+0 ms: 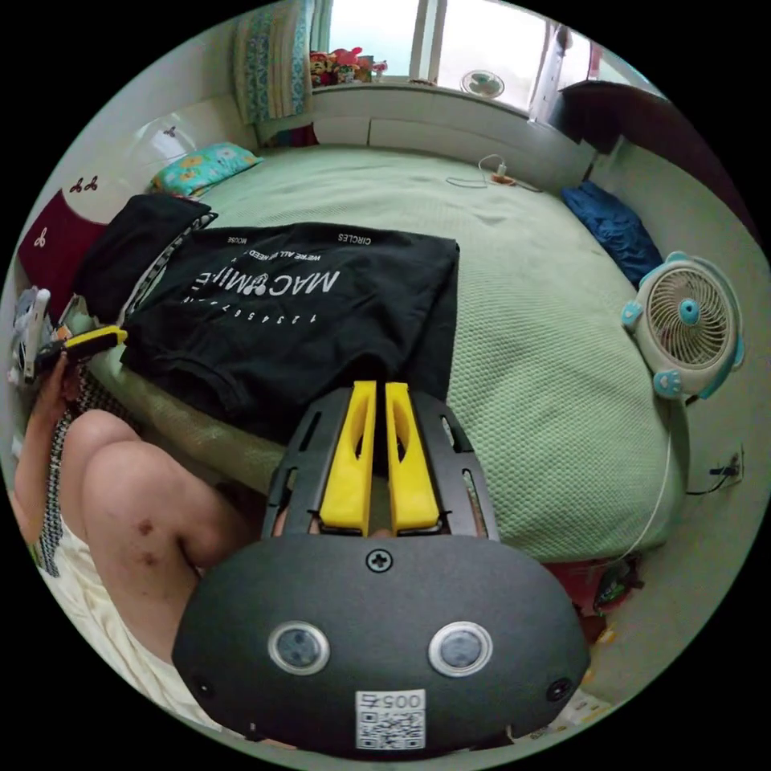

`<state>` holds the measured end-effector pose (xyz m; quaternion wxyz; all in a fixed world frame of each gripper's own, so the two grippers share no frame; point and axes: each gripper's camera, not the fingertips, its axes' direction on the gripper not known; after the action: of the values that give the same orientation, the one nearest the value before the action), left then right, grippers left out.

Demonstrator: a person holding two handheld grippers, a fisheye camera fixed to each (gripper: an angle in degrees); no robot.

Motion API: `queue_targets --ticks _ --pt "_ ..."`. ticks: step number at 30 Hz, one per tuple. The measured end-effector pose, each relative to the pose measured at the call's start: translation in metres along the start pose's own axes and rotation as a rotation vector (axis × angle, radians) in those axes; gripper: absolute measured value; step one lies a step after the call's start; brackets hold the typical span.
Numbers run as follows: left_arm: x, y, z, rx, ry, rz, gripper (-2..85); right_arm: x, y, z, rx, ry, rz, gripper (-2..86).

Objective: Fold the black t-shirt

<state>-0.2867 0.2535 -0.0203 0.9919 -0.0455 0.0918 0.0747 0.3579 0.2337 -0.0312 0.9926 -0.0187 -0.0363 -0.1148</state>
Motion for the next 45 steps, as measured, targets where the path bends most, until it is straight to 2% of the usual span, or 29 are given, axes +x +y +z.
queue_targets --ticks 5,9,14,17,20,23,25,28,29,32,37,40,45 --pt "-0.003 0.002 0.022 -0.075 -0.018 -0.041 4.5 0.029 0.016 0.011 -0.025 0.021 0.078 -1.3" --pt "0.001 0.008 0.039 -0.110 0.056 -0.096 5.3 0.039 0.023 0.030 -0.045 0.010 0.148 -0.6" --pt "0.022 0.022 0.019 -0.125 -0.030 -0.084 5.4 0.035 0.031 0.002 -0.053 0.008 0.063 4.4" --pt "0.060 0.015 0.006 -0.056 -0.041 0.001 3.3 0.016 0.023 -0.016 0.043 -0.032 -0.014 3.6" --pt "0.105 -0.006 0.003 0.023 -0.138 0.049 1.4 -0.003 0.005 -0.008 0.055 -0.056 -0.060 1.1" --pt "0.133 -0.028 0.029 -0.045 -0.001 0.075 0.3 -0.011 -0.010 0.013 0.032 -0.055 -0.051 0.6" --pt "0.149 -0.038 0.057 -0.140 -0.030 0.077 0.0 -0.013 -0.017 0.027 0.015 -0.026 -0.037 0.2" --pt "0.162 -0.044 0.066 -0.189 -0.037 0.073 -0.1 -0.009 -0.018 0.058 -0.090 0.042 -0.036 -0.8" --pt "0.165 -0.046 0.064 -0.204 -0.043 0.071 -0.1 -0.002 -0.015 0.059 -0.065 0.022 -0.024 -0.9" --pt "0.189 -0.052 0.038 -0.148 -0.063 0.091 -0.1 0.017 -0.016 0.051 -0.086 -0.034 0.044 -0.8" --pt "0.302 -0.062 0.000 0.012 0.102 0.217 0.7 0.052 -0.042 0.009 0.041 0.037 0.018 1.8" --pt "0.376 -0.064 0.024 -0.002 0.228 0.257 3.8 0.083 -0.079 -0.009 0.098 0.021 0.031 5.5" --pt "0.456 -0.069 0.067 -0.027 0.286 0.251 9.3 0.109 -0.139 0.032 -0.016 -0.010 -0.018 9.1"
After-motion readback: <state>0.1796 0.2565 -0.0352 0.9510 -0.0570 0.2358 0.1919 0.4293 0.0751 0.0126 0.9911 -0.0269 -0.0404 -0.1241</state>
